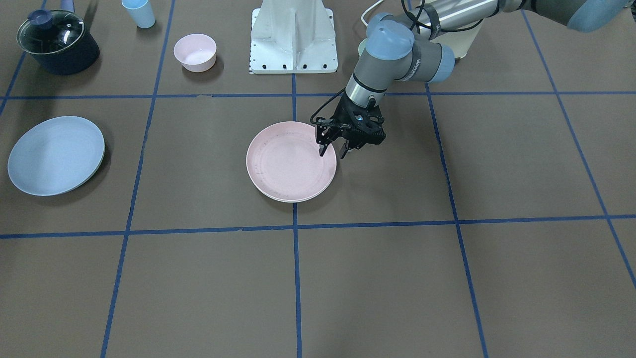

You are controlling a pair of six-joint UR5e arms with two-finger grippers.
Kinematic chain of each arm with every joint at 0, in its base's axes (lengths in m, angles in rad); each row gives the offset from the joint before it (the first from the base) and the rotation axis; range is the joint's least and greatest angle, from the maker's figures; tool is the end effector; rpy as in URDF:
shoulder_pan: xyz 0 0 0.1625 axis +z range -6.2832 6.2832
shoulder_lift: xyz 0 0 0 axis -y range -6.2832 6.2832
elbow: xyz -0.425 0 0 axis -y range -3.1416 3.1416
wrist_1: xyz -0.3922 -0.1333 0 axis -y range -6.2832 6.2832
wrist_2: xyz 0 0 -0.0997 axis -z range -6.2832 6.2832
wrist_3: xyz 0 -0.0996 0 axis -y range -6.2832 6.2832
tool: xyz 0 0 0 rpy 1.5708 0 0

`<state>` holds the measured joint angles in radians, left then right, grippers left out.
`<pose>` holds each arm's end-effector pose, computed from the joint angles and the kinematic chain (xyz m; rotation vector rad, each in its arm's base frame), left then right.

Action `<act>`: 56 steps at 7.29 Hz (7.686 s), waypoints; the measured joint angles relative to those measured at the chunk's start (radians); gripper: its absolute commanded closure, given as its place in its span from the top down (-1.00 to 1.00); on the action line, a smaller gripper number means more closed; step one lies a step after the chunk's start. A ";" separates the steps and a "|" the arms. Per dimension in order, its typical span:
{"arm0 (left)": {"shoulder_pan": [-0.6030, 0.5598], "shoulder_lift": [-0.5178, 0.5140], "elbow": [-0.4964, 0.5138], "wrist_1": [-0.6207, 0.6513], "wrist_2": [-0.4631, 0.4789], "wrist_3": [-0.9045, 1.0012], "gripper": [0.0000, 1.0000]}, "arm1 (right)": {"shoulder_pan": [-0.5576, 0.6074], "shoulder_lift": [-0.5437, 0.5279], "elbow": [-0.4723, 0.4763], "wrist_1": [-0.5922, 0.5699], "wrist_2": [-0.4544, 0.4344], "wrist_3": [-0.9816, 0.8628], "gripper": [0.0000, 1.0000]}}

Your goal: Stack three plates with pink and blue

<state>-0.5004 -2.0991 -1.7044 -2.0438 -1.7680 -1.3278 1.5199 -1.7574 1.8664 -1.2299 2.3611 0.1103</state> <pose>0.5194 -0.4137 0.2394 0.2473 1.1176 -0.1168 0.0405 -0.4339 0.5572 0.3619 -0.8078 -0.1222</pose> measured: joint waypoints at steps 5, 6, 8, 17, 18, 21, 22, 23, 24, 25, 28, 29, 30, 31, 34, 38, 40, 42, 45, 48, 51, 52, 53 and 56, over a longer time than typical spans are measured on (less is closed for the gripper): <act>-0.179 0.206 -0.300 0.153 -0.131 0.425 1.00 | -0.196 -0.125 0.001 0.321 -0.077 0.376 0.98; -0.236 0.254 -0.334 0.166 -0.171 0.520 1.00 | -0.296 -0.154 -0.008 0.406 -0.161 0.487 0.96; -0.287 0.290 -0.354 0.172 -0.197 0.595 1.00 | -0.421 -0.177 -0.107 0.585 -0.276 0.595 0.57; -0.296 0.295 -0.361 0.171 -0.197 0.606 1.00 | -0.573 -0.167 -0.308 0.816 -0.343 0.724 -0.99; -0.295 0.295 -0.361 0.171 -0.197 0.607 1.00 | -0.580 -0.162 -0.309 0.816 -0.346 0.724 -1.00; -0.294 0.295 -0.359 0.170 -0.198 0.606 1.00 | -0.582 -0.142 -0.274 0.817 -0.342 0.769 -1.00; -0.294 0.295 -0.358 0.170 -0.198 0.605 1.00 | -0.580 -0.127 -0.236 0.810 -0.338 0.822 -1.00; -0.294 0.295 -0.358 0.169 -0.198 0.605 1.00 | -0.576 -0.094 -0.210 0.805 -0.332 0.881 -1.00; -0.294 0.295 -0.357 0.170 -0.198 0.605 1.00 | -0.572 -0.044 -0.194 0.796 -0.318 0.943 -1.00; -0.294 0.295 -0.358 0.170 -0.199 0.605 1.00 | -0.569 0.004 -0.167 0.783 -0.301 1.017 -1.00; -0.293 0.293 -0.359 0.168 -0.201 0.600 1.00 | -0.610 0.128 -0.017 0.654 -0.308 1.245 -1.00; -0.293 0.293 -0.359 0.168 -0.201 0.597 1.00 | -0.654 0.189 0.029 0.546 -0.349 1.281 -1.00; -0.292 0.292 -0.360 0.167 -0.202 0.594 1.00 | -0.714 0.262 0.066 0.416 -0.412 1.310 -1.00; -0.291 0.291 -0.360 0.166 -0.202 0.593 1.00 | -0.790 0.346 0.085 0.283 -0.495 1.340 -1.00; -0.290 0.289 -0.358 0.164 -0.202 0.591 1.00 | -1.041 0.565 0.087 -0.047 -0.773 1.437 -1.00; -0.290 0.287 -0.357 0.163 -0.202 0.590 1.00 | -1.124 0.613 0.018 -0.092 -0.862 1.455 0.32; -0.290 0.287 -0.356 0.163 -0.202 0.590 1.00 | -1.126 0.621 0.003 -0.092 -0.868 1.451 1.00; -0.290 0.290 -0.356 0.161 -0.202 0.591 1.00 | -1.091 0.649 0.003 -0.131 -0.851 1.420 1.00; -0.294 0.303 -0.357 0.166 -0.202 0.602 1.00 | -0.795 0.693 0.036 -0.340 -0.528 1.094 1.00; -0.383 0.327 -0.358 0.221 -0.248 0.792 1.00 | -0.391 0.536 0.044 -0.444 -0.197 0.444 1.00; -0.604 0.439 -0.353 0.262 -0.335 1.116 1.00 | -0.141 0.318 0.038 -0.544 -0.126 -0.137 1.00; -0.682 0.484 -0.342 0.260 -0.366 1.200 1.00 | -0.104 0.244 0.037 -0.546 -0.123 -0.215 1.00; -0.745 0.535 -0.327 0.254 -0.389 1.242 1.00 | -0.080 0.180 0.034 -0.544 -0.119 -0.245 1.00; -0.897 0.613 -0.194 0.248 -0.403 1.262 1.00 | -0.026 0.066 0.015 -0.542 -0.111 -0.261 1.00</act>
<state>-1.3969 -1.4860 -1.8987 -1.7963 -2.1708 -0.0661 1.4943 -1.6913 1.8811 -1.7718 2.2498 -0.1503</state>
